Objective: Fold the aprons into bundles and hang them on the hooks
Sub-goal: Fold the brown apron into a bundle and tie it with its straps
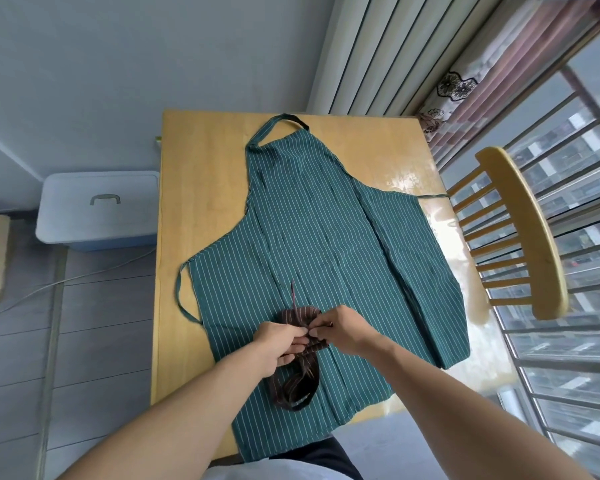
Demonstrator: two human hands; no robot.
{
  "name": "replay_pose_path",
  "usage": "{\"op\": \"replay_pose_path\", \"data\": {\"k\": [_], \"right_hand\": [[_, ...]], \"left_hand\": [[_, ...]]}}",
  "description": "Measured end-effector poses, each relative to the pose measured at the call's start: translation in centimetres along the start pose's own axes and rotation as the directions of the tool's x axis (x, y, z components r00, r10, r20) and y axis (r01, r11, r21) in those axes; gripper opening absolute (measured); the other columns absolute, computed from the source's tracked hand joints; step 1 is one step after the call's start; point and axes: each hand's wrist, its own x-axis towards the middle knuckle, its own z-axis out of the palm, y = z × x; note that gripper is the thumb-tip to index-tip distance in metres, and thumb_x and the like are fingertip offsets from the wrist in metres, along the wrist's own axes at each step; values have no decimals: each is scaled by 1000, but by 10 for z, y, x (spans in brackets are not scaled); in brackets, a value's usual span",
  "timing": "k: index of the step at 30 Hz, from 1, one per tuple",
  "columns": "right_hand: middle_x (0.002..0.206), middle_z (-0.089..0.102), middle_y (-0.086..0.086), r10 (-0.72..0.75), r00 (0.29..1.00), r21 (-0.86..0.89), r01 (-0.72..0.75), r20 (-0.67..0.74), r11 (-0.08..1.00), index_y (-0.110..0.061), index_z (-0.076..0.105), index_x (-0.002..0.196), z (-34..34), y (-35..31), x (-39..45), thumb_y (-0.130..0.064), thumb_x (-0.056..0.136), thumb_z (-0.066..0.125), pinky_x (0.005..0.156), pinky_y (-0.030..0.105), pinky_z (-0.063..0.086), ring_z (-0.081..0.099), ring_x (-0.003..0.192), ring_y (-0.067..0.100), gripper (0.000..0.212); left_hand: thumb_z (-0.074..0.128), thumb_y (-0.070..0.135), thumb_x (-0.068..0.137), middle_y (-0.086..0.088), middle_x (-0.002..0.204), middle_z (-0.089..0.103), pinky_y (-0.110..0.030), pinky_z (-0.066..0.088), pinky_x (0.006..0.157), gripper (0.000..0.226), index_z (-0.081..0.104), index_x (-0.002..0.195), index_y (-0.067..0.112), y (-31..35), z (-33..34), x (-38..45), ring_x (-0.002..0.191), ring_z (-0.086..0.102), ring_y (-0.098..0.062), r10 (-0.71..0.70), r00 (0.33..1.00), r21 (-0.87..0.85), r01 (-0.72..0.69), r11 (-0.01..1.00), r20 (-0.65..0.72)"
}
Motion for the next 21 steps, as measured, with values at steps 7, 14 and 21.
{"op": "replay_pose_path", "data": {"k": [7,14,21], "right_hand": [[78,72,-20,58,998,-111,-60,-26,992,-32,80,109,-9,-1,-7,-27,96,69,66,20,54,64,71,-3,18],[96,76,-14,100,956,-297,-184,-277,937,-39,77,106,0,-3,-10,-34,101,59,72,31,58,71,82,14,19],[94,75,-8,55,956,-290,-141,-287,947,-37,73,109,10,8,-12,-42,100,58,70,33,55,70,85,17,18]], "left_hand": [[63,21,88,-4,85,75,-26,53,60,18,75,93,8,5,-4,-1,76,71,-14,183,982,356,-158,921,-39],[55,20,90,-3,85,70,-31,57,69,21,69,100,9,17,-15,0,78,68,-17,209,978,471,-175,864,-20],[76,28,89,-2,91,75,-42,56,97,14,77,80,18,10,-10,16,90,71,-19,287,958,500,-235,833,-28]]}}
